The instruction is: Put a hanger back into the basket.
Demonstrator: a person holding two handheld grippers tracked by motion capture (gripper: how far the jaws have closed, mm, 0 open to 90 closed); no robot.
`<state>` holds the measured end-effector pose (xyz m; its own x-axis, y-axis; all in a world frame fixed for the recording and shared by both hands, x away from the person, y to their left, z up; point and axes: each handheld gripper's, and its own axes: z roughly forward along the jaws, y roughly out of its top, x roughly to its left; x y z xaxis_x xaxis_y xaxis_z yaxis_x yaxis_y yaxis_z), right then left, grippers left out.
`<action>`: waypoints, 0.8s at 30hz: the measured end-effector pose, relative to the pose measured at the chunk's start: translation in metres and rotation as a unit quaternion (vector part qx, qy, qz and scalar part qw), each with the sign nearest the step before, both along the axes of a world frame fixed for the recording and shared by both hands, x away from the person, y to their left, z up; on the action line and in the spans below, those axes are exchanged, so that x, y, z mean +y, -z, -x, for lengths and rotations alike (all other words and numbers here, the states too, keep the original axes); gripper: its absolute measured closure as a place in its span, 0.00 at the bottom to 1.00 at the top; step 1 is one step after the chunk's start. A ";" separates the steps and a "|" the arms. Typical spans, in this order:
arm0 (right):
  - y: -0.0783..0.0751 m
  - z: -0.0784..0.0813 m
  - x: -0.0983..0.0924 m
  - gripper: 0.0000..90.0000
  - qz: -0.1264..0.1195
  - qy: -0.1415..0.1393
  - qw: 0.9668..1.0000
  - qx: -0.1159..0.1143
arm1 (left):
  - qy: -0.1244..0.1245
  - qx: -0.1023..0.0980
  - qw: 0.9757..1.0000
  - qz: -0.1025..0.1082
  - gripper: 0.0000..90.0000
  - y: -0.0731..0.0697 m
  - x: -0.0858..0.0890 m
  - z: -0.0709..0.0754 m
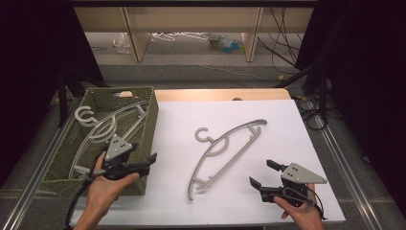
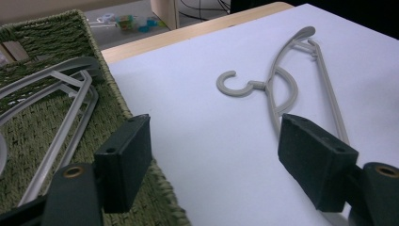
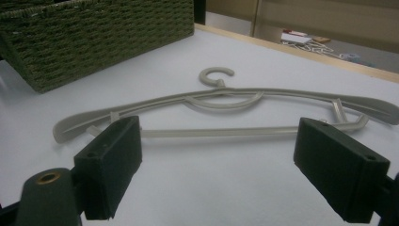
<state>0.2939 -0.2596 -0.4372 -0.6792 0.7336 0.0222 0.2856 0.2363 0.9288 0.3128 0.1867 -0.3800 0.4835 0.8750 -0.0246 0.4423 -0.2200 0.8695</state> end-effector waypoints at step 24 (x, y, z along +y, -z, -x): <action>-0.001 0.000 -0.002 0.19 0.001 0.001 1.000 0.000 | 0.003 -0.008 1.000 0.024 0.30 0.021 -0.036 0.037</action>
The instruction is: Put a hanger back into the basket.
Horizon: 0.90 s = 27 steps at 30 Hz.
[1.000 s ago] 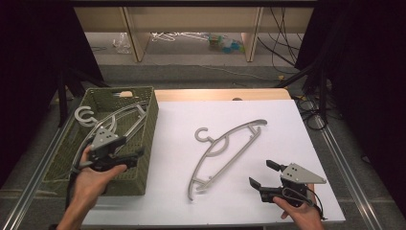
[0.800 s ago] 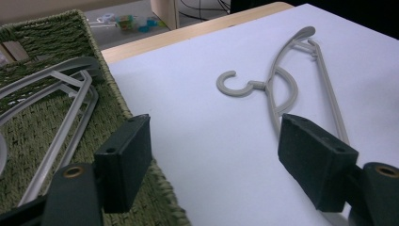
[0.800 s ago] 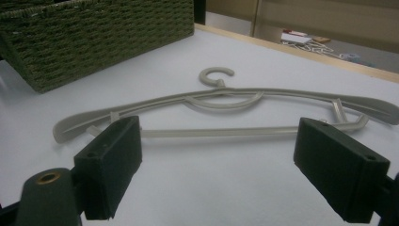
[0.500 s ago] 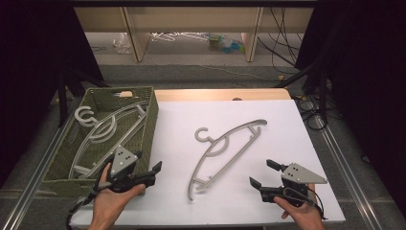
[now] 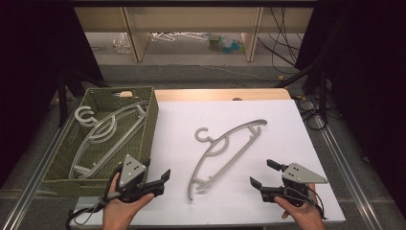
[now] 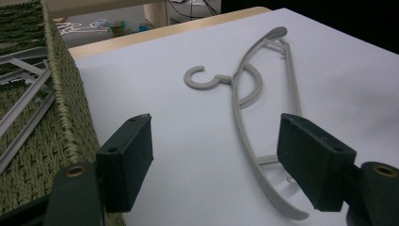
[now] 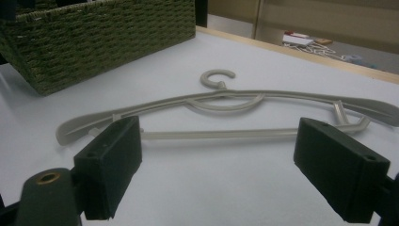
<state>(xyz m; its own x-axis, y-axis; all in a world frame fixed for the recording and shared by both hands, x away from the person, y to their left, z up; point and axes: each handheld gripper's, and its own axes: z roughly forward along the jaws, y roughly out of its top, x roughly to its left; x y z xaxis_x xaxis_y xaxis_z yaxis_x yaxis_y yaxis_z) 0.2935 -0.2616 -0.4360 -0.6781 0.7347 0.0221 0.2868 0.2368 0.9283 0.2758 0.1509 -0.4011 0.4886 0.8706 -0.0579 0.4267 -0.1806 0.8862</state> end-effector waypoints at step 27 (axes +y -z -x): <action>0.000 0.000 0.001 0.18 0.002 -0.010 1.000 0.011 | 0.037 0.012 0.999 -0.008 0.29 0.015 -0.038 -0.011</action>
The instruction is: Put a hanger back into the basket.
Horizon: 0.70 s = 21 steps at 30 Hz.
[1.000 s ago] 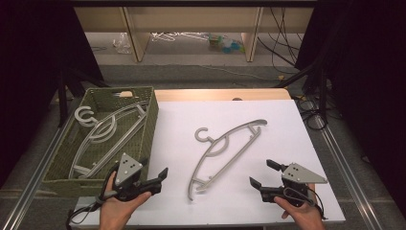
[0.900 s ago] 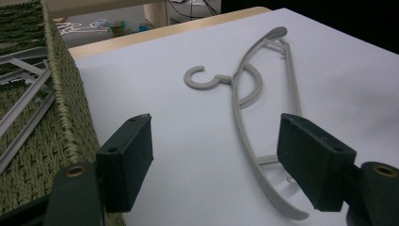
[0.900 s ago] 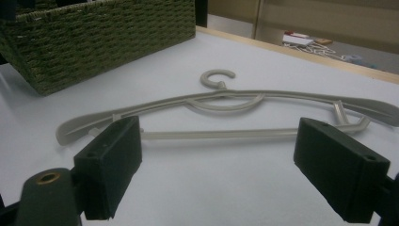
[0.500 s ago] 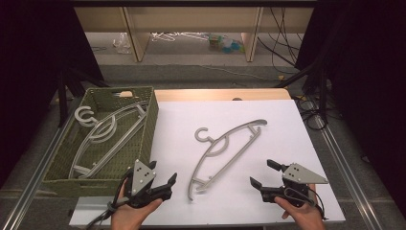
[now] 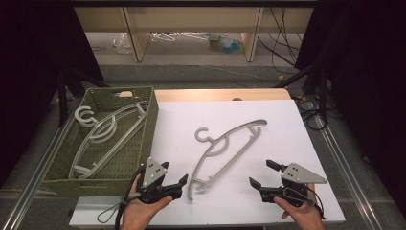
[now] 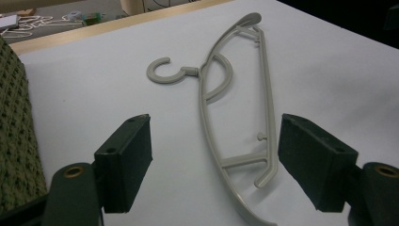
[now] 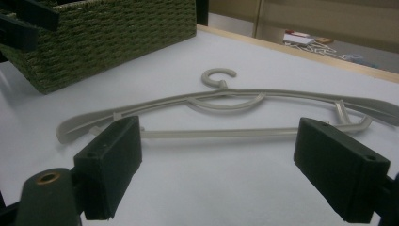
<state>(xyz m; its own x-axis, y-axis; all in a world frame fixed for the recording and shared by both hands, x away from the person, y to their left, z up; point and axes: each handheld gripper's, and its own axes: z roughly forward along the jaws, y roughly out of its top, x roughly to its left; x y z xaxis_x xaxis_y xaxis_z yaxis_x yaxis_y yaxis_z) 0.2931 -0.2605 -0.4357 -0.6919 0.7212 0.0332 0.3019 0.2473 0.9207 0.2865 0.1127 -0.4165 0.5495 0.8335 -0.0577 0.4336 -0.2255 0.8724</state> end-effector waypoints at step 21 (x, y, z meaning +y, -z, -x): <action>0.000 0.001 0.000 0.18 0.003 0.006 1.000 -0.007 | 0.038 0.105 0.991 -0.080 0.28 0.030 -0.030 -0.091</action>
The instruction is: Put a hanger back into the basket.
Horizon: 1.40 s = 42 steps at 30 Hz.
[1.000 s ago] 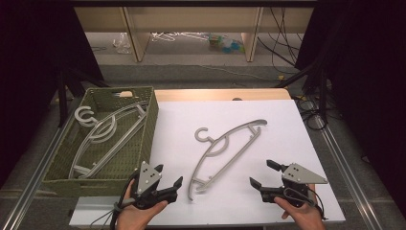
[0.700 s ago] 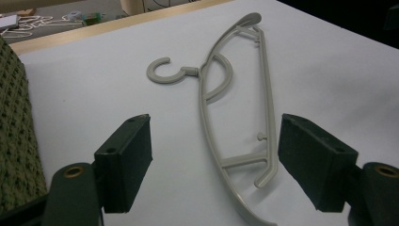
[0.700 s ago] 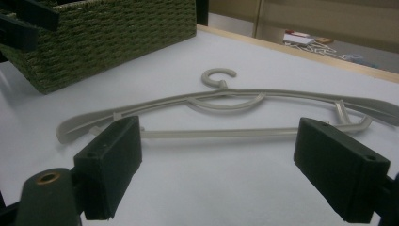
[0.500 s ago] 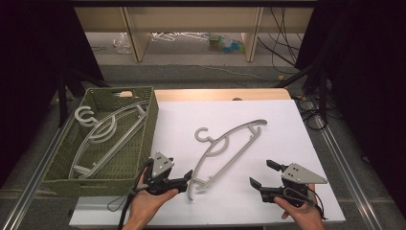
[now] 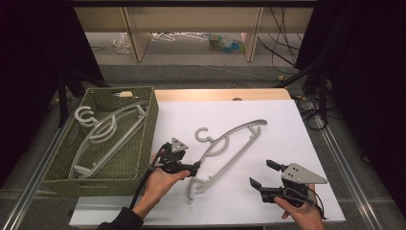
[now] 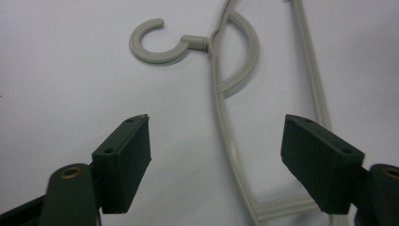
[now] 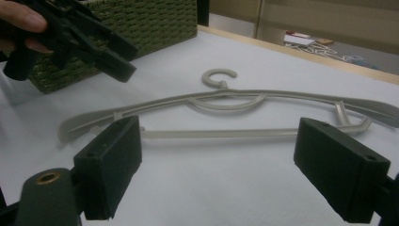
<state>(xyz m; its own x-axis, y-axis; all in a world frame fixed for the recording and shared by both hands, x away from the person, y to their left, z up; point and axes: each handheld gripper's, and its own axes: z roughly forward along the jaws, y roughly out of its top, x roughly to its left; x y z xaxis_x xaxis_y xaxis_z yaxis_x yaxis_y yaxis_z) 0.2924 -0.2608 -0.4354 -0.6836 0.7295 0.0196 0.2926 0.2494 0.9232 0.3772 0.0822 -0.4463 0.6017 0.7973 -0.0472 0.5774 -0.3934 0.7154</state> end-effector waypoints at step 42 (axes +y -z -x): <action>0.000 -0.002 0.003 0.19 0.003 -0.007 1.000 -0.013 | 0.077 0.104 0.982 -0.135 0.81 0.021 -0.058 -0.066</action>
